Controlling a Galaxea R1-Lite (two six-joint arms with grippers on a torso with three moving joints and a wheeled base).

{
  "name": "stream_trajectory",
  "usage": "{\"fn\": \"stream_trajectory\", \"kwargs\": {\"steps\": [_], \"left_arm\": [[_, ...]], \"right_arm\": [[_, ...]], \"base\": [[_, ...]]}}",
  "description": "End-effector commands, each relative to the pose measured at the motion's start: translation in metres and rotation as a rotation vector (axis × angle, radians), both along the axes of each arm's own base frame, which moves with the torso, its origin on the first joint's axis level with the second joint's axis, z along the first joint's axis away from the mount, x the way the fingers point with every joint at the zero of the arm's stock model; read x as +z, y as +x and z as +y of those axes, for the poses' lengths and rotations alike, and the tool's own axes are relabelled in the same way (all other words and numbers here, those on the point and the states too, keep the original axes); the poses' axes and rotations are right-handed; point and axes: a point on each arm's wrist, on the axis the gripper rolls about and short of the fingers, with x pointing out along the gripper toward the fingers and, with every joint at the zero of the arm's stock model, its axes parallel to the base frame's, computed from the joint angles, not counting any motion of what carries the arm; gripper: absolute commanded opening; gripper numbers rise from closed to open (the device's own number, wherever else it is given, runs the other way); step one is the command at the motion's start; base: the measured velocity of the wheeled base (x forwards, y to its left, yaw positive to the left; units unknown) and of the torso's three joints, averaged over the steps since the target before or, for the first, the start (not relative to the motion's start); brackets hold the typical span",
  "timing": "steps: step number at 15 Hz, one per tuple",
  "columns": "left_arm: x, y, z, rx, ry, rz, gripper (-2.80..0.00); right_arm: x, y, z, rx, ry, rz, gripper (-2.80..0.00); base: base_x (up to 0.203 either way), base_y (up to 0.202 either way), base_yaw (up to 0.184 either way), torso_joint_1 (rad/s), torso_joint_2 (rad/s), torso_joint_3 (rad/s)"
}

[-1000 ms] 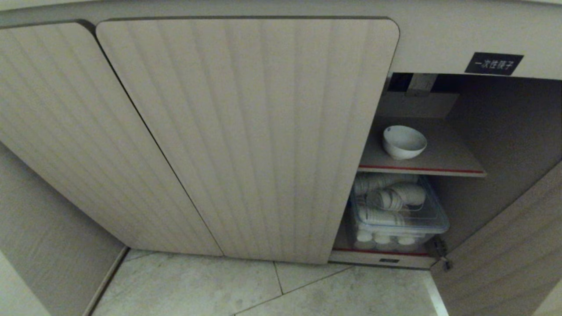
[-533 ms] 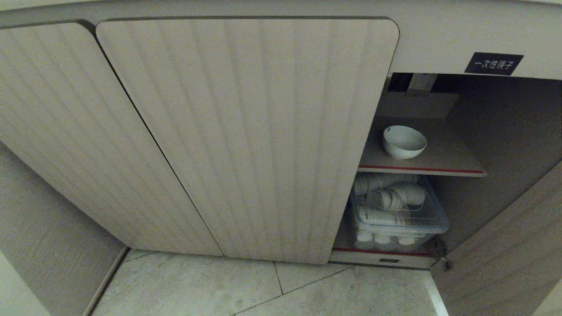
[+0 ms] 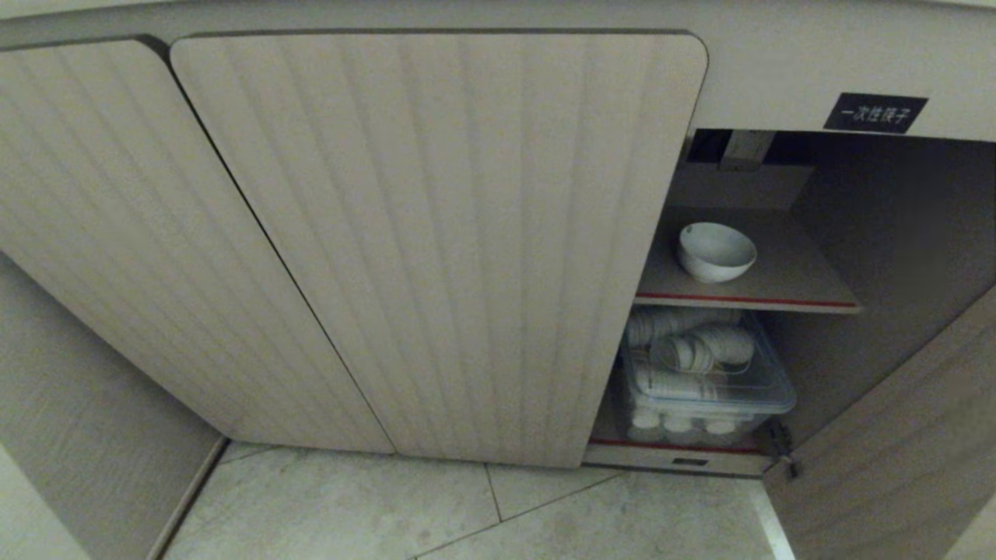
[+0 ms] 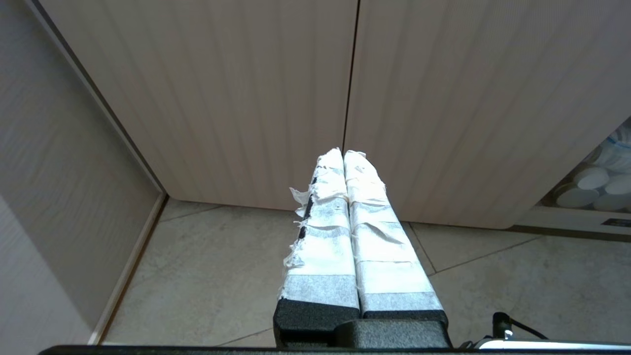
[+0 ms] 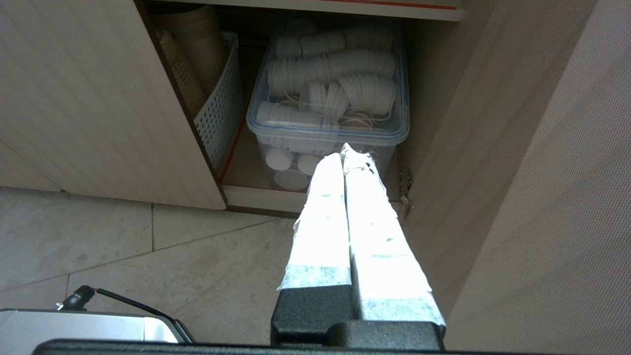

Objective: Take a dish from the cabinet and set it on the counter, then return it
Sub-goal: Close the cabinet door

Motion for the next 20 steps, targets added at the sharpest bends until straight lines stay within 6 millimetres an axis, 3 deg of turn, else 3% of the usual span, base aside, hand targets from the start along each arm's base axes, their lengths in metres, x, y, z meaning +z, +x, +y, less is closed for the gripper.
{"fn": "stream_trajectory", "kwargs": {"steps": [1, 20], "left_arm": [[0.0002, -0.0001, 0.0000, 0.000, -0.001, -0.002, -2.80], [0.0003, -0.0001, 0.0000, 0.000, -0.001, -0.002, -2.80]], "right_arm": [[0.0000, 0.0001, 0.0000, 0.001, -0.001, 0.002, -2.80], [0.0000, 0.0001, 0.0000, 0.001, -0.001, 0.002, -2.80]], "base": [[0.000, 0.000, 0.000, 0.000, 0.00, 0.000], [0.000, 0.000, 0.000, 0.000, 0.00, 0.000]]}}
